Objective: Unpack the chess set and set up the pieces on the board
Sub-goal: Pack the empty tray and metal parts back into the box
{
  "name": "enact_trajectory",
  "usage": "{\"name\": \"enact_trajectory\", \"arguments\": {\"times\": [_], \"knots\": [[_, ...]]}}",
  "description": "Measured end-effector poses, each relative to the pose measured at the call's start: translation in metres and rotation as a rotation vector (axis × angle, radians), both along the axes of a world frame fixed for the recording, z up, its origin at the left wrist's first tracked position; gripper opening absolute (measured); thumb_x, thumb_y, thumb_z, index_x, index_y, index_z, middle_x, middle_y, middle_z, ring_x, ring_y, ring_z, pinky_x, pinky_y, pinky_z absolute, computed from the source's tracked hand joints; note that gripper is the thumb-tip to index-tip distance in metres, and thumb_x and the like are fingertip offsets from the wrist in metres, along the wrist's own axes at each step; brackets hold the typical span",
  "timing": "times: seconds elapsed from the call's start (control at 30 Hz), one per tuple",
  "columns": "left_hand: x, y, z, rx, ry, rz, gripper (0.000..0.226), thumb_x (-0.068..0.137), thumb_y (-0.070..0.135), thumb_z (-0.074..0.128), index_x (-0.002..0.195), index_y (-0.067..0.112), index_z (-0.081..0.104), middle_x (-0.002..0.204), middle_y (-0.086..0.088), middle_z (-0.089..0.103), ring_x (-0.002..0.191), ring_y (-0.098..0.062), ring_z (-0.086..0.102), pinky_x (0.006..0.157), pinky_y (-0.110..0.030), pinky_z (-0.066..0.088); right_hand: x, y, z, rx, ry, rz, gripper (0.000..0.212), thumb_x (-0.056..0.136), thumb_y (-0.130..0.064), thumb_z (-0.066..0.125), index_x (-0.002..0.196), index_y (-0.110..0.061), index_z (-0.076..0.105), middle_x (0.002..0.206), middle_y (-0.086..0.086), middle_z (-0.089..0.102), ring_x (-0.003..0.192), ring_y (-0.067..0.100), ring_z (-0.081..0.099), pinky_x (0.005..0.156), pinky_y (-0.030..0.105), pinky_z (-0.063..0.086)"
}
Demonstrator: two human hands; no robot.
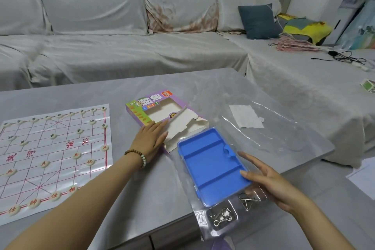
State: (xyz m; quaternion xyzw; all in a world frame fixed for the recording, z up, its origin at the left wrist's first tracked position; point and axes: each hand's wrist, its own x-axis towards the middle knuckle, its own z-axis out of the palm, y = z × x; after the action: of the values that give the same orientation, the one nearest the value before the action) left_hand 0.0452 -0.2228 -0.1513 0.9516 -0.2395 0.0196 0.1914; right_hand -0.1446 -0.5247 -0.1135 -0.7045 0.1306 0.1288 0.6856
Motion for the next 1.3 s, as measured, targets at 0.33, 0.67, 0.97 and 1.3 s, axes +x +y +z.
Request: {"name": "enact_trajectory", "arguments": {"times": [0.33,0.67,0.97,1.3], "knots": [[-0.006,0.004,0.003,-0.133,0.108,-0.022,0.051,0.099,0.043,0.018,0.148,0.029,0.013,0.153,0.008,0.021,0.144,-0.021,0.009,0.117,-0.034,0.008,0.013,-0.012,-0.001,0.009,0.066,0.053,0.076,0.058,-0.037,0.081,0.129,-0.036,0.053,0.116,0.001,0.069,0.107,0.051,0.055,0.074,0.038,0.059],[-0.008,0.002,0.007,-0.301,0.250,0.036,0.048,0.099,0.040,0.015,0.146,0.034,0.018,0.153,0.008,0.020,0.144,-0.014,0.007,0.115,-0.029,0.006,0.021,-0.018,0.000,0.094,0.080,0.116,0.073,0.059,-0.031,0.079,0.129,-0.030,0.055,0.123,0.004,0.065,0.081,0.021,0.064,0.059,0.027,0.055],[-0.001,0.006,0.007,-0.285,0.336,0.011,0.052,0.095,0.048,0.012,0.146,0.038,0.013,0.155,0.011,0.015,0.144,-0.012,0.002,0.116,-0.030,0.002,0.025,-0.029,0.000,0.120,0.063,0.105,0.075,0.057,-0.030,0.082,0.128,-0.030,0.056,0.126,0.004,0.063,0.090,0.022,0.066,0.060,0.029,0.056],[-0.003,0.004,0.010,-0.382,0.404,0.065,0.065,0.082,0.060,0.004,0.143,0.044,0.016,0.157,-0.003,0.010,0.144,-0.014,0.001,0.117,-0.036,0.004,0.037,-0.019,-0.004,0.212,0.136,0.168,0.069,0.063,-0.025,0.078,0.129,-0.028,0.056,0.128,0.007,0.061,0.112,0.032,0.052,0.066,0.029,0.055]]}}
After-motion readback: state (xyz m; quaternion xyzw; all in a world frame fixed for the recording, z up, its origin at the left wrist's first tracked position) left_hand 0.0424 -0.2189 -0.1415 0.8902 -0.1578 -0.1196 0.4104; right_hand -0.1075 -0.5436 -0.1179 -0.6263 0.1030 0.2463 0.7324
